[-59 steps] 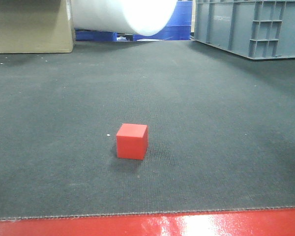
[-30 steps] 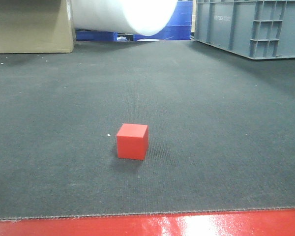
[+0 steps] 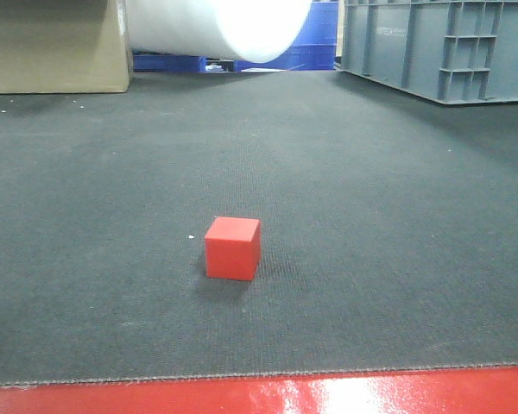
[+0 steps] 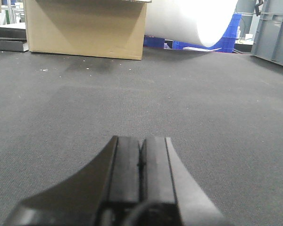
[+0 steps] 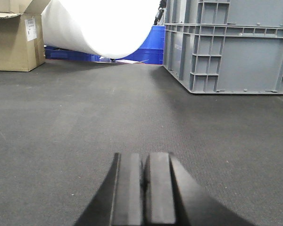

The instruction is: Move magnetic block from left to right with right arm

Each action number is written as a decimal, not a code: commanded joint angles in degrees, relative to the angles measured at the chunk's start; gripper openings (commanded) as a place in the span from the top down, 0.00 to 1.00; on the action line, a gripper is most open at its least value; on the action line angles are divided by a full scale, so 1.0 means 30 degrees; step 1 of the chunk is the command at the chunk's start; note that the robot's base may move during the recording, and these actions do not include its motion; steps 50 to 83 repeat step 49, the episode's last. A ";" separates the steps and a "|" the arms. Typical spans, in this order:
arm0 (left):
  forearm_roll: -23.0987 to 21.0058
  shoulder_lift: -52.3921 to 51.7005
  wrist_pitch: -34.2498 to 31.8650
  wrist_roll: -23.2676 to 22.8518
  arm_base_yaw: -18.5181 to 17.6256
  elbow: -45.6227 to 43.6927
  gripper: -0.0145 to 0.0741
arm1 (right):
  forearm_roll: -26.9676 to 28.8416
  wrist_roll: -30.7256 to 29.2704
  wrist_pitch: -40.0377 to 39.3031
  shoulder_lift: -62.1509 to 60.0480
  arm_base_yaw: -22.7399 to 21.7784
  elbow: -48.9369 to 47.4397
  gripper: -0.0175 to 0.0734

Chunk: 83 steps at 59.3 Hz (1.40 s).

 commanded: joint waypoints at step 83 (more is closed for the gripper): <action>0.0000 -0.0124 -0.1683 -0.0083 -0.0053 0.0179 0.97 | 0.0064 0.0018 -0.1728 -0.0392 -0.0061 -0.0089 0.75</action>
